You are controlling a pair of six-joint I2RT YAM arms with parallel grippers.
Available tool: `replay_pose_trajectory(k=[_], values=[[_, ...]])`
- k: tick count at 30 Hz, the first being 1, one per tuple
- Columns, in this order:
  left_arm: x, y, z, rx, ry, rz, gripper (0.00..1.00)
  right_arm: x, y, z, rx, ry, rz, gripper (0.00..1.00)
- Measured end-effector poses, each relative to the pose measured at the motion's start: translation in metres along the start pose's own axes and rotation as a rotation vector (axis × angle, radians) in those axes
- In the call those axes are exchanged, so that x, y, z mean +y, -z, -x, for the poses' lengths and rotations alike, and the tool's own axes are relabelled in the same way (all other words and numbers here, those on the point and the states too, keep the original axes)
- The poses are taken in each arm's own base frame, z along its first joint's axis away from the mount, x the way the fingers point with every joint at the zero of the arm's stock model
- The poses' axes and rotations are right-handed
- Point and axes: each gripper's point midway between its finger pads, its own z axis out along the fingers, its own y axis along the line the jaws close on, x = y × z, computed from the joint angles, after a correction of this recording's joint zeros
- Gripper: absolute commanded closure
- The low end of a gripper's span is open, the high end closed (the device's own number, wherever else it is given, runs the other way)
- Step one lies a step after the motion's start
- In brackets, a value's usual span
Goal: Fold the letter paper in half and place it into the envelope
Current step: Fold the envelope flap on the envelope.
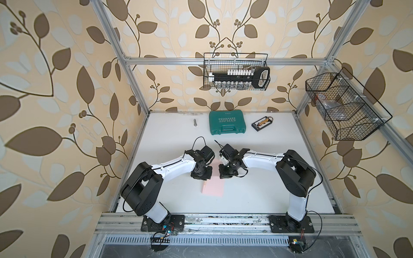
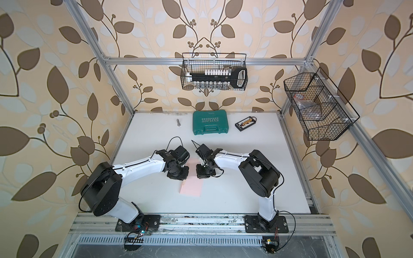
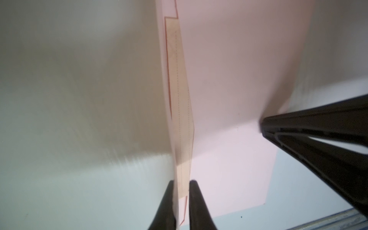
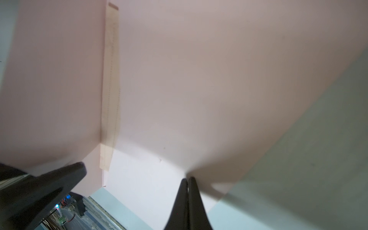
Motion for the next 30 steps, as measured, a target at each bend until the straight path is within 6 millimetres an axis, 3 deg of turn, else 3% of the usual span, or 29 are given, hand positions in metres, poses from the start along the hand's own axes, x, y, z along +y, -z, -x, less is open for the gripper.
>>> replay_pose_trajectory(k=[13, 30], values=[[-0.009, -0.005, 0.002, 0.007, 0.015, -0.006, 0.65, 0.0, 0.0, 0.0, -0.001, 0.0, 0.001, 1.0], [-0.026, -0.011, 0.003, 0.006, 0.084, -0.116, 0.61, 0.0, -0.001, 0.002, -0.002, -0.031, 0.023, 1.0]])
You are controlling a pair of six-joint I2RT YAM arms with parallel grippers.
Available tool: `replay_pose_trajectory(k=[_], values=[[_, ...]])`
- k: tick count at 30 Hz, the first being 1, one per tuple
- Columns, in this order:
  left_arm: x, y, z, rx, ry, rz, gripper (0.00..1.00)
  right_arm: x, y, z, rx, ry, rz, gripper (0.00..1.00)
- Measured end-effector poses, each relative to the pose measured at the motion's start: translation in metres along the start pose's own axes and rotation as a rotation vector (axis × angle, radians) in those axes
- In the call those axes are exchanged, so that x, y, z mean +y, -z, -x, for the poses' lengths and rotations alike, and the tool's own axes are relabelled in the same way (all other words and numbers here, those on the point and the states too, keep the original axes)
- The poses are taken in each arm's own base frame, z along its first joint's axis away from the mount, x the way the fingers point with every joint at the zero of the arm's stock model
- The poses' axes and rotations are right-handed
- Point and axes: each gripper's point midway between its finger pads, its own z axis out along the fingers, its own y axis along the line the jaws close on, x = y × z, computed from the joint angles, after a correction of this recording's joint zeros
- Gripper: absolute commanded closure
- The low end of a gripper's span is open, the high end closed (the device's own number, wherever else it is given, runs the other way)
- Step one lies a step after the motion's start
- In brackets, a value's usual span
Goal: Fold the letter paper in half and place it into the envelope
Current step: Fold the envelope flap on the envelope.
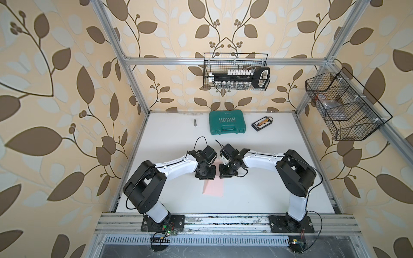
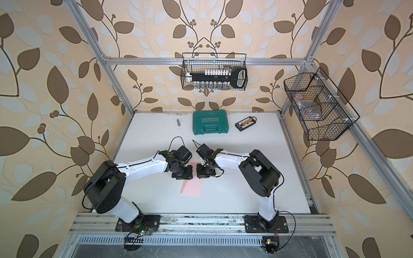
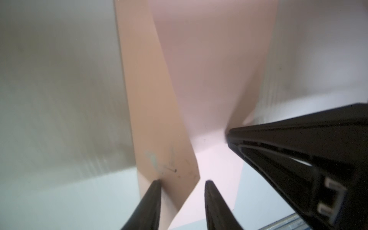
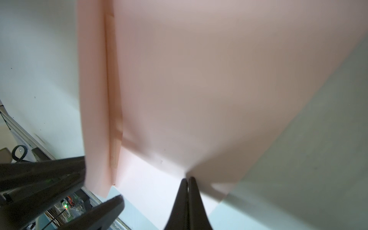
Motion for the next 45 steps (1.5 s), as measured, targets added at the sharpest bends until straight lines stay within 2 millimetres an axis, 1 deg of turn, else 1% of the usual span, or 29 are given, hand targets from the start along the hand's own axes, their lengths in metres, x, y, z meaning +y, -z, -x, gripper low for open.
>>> replay_pose_trajectory(k=[8, 15, 21, 24, 27, 32, 34, 37, 41, 45], values=[[0.006, -0.014, -0.014, 0.025, 0.032, -0.017, 0.64, 0.0, 0.0, 0.001, 0.002, -0.014, 0.006, 1.0], [0.003, -0.016, -0.013, 0.024, 0.042, -0.036, 0.66, -0.003, 0.001, 0.003, -0.001, -0.033, 0.005, 1.0], [-0.001, -0.018, -0.012, 0.025, 0.042, -0.055, 0.71, -0.003, 0.002, 0.003, 0.0, -0.035, 0.002, 1.0], [-0.002, -0.02, -0.012, 0.02, 0.038, -0.066, 0.75, -0.004, 0.006, 0.002, -0.001, -0.036, -0.005, 1.0], [-0.002, -0.021, -0.012, 0.015, 0.033, -0.073, 0.77, 0.002, 0.016, 0.007, -0.021, -0.032, 0.004, 1.0], [-0.002, -0.021, -0.011, 0.008, 0.027, -0.079, 0.83, 0.027, 0.032, 0.033, -0.082, -0.01, 0.056, 1.0], [-0.002, -0.022, -0.011, 0.007, 0.024, -0.079, 0.85, 0.036, 0.034, 0.041, -0.096, -0.005, 0.074, 1.0], [-0.002, -0.022, -0.011, 0.007, 0.023, -0.079, 0.87, 0.042, 0.028, 0.049, -0.096, -0.009, 0.088, 1.0], [-0.002, -0.022, -0.011, 0.006, 0.02, -0.076, 0.89, 0.035, 0.008, 0.049, -0.056, -0.03, 0.07, 1.0], [-0.001, -0.022, -0.012, 0.005, 0.013, -0.075, 0.9, 0.031, -0.008, 0.049, -0.023, -0.048, 0.063, 1.0]])
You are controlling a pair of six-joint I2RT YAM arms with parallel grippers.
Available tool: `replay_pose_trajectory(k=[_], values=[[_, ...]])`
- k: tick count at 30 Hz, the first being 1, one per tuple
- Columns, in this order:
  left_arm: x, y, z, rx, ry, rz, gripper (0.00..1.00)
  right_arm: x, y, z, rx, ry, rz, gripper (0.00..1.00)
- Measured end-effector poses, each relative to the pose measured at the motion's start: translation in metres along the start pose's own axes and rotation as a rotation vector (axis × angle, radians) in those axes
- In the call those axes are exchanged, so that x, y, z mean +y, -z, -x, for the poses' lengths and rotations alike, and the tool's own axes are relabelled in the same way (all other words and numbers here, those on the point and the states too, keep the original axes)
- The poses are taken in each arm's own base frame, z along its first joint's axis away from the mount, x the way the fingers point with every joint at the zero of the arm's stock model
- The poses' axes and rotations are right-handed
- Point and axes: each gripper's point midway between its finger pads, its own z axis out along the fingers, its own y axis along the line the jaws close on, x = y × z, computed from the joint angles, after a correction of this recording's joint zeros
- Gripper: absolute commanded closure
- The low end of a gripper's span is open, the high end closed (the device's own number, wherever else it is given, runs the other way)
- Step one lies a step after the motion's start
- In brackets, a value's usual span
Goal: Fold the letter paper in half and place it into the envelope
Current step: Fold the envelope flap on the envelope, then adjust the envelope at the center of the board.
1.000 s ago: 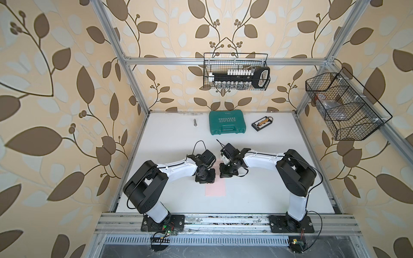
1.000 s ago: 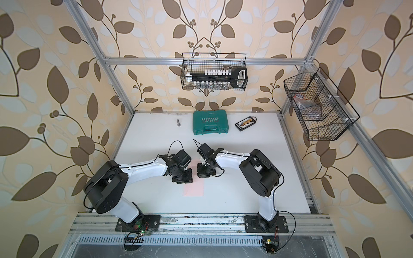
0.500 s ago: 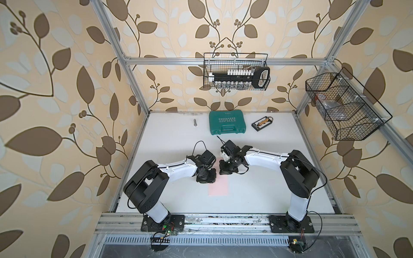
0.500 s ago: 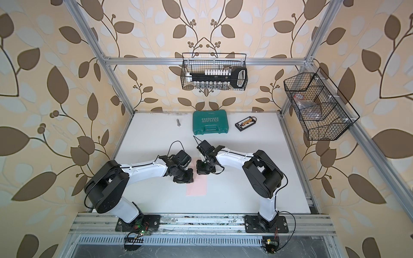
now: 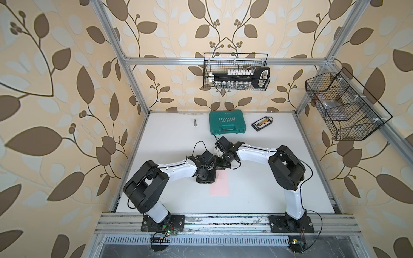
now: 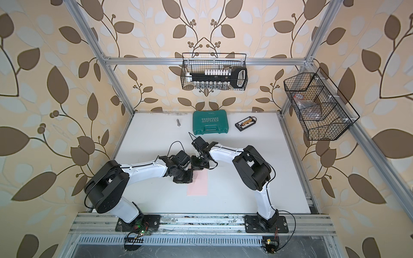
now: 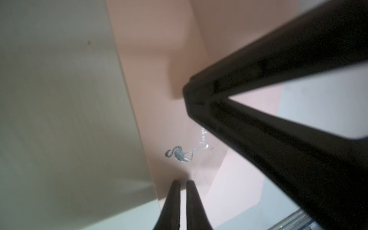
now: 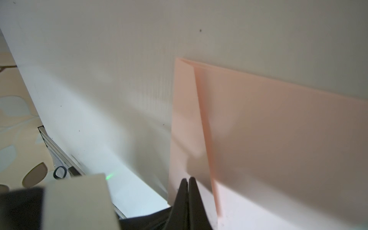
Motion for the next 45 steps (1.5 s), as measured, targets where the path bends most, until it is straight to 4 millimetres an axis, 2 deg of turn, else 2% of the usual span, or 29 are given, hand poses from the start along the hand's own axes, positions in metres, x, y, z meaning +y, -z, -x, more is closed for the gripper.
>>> replay_pose_trajectory(k=[7, 16, 24, 36, 45], values=[[0.001, 0.001, 0.0, -0.005, -0.016, 0.002, 0.91, -0.006, -0.002, 0.004, 0.002, -0.029, -0.005, 1.0], [0.003, 0.002, -0.002, -0.005, -0.039, 0.008, 0.92, -0.032, 0.009, 0.026, -0.04, -0.089, -0.035, 1.0], [0.007, 0.003, -0.006, 0.005, -0.037, 0.023, 0.92, -0.034, 0.008, 0.025, -0.048, -0.08, -0.029, 1.0], [0.009, 0.003, -0.005, 0.043, -0.035, 0.066, 0.93, -0.052, 0.02, 0.002, -0.06, -0.049, -0.063, 1.0], [0.004, 0.0, 0.005, 0.072, -0.066, 0.094, 0.94, -0.07, 0.032, -0.021, -0.061, -0.04, -0.109, 1.0]])
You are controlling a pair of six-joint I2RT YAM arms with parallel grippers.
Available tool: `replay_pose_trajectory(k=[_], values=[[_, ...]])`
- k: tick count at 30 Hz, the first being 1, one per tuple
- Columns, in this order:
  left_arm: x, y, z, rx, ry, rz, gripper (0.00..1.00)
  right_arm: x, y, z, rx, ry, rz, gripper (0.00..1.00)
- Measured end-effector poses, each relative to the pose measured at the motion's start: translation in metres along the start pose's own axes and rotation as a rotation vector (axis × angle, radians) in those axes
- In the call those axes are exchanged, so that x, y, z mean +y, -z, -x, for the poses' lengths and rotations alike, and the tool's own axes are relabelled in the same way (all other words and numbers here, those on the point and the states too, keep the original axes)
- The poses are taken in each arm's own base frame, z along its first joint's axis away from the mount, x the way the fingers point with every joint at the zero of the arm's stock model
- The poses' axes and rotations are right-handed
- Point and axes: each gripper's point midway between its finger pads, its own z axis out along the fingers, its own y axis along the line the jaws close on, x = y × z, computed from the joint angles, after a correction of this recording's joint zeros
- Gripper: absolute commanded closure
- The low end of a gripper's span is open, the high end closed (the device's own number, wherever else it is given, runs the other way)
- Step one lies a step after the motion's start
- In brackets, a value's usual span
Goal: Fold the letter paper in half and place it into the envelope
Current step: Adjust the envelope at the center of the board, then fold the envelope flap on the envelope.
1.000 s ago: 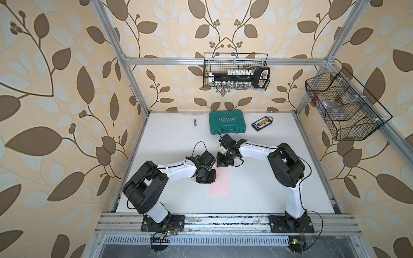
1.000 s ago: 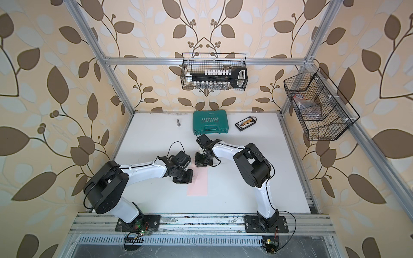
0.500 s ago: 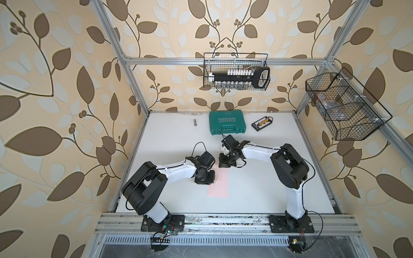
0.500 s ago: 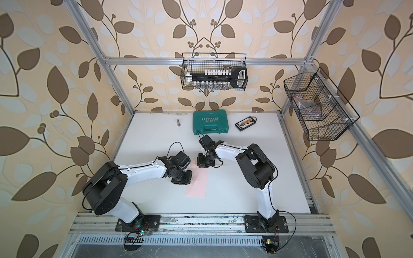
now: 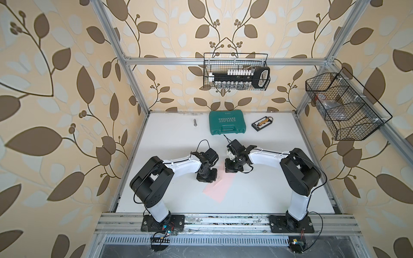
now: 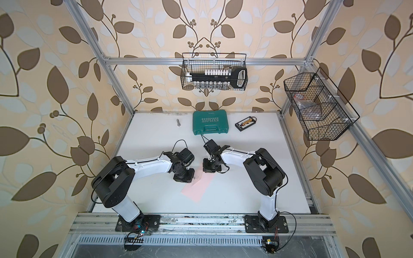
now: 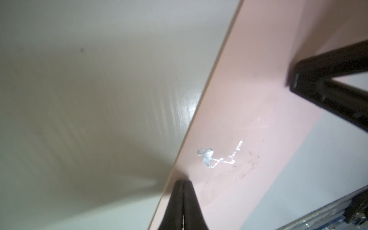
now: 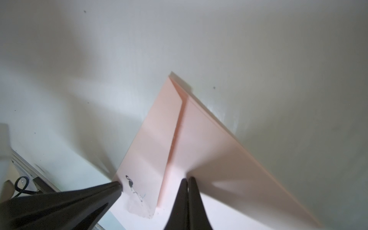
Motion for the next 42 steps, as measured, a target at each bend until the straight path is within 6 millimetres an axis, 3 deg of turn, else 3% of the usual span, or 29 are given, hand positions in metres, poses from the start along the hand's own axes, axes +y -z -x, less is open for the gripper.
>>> replay_pose_trajectory(k=[7, 24, 33, 37, 42], values=[[-0.003, -0.001, 0.006, 0.009, -0.017, 0.007, 0.94, -0.007, 0.004, -0.016, 0.001, 0.012, -0.021, 1.0], [-0.006, -0.002, 0.024, -0.015, -0.052, 0.044, 0.95, 0.001, 0.009, -0.049, 0.026, 0.051, -0.032, 1.0], [-0.006, -0.002, 0.025, -0.016, -0.053, 0.045, 0.95, 0.034, 0.033, -0.026, -0.04, 0.068, 0.054, 1.0], [-0.005, -0.002, 0.025, -0.016, -0.052, 0.046, 0.95, 0.045, 0.021, -0.015, -0.035, 0.058, 0.077, 1.0], [-0.005, -0.002, 0.024, -0.022, -0.053, 0.044, 0.95, 0.036, -0.001, -0.018, 0.012, 0.026, 0.056, 1.0]])
